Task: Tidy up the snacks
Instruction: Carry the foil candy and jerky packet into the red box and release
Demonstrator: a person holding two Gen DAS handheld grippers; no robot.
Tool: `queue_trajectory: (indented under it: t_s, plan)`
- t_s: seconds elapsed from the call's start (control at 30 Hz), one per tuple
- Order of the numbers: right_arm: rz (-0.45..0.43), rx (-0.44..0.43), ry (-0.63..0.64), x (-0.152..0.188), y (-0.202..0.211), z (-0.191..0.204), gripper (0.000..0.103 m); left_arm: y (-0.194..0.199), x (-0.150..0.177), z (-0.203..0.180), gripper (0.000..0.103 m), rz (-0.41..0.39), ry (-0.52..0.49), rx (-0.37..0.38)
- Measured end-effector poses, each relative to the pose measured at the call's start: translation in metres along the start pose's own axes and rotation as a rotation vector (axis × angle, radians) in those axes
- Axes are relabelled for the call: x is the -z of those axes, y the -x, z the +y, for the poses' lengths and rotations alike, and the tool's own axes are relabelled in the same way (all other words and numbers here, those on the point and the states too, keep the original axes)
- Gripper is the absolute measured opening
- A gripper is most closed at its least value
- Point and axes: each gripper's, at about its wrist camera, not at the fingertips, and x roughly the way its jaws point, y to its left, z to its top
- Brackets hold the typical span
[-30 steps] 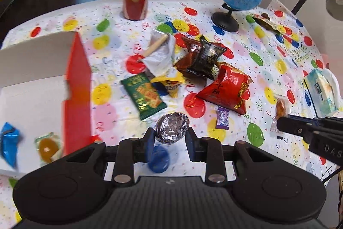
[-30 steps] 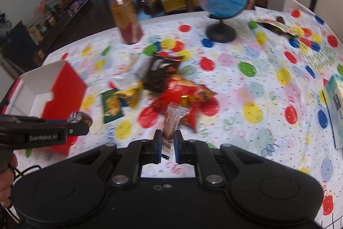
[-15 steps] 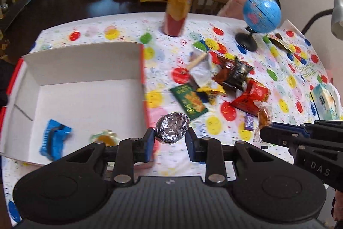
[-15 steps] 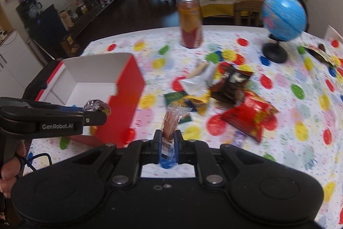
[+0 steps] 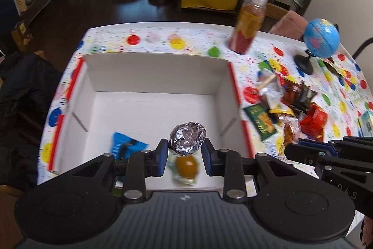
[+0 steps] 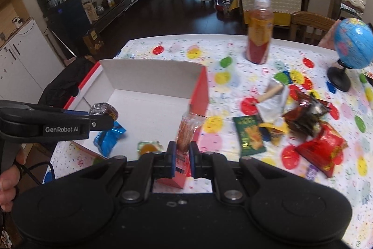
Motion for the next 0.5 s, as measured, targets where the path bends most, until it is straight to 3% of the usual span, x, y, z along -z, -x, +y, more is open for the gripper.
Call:
queue_trajectory:
  t_s: [0.5]
  plan:
    - [0.123, -0.008, 0.018, -0.015, -0.087, 0.057, 0.01, -0.05, -0.01, 0.086, 0.03, 0.073, 0.044, -0.118]
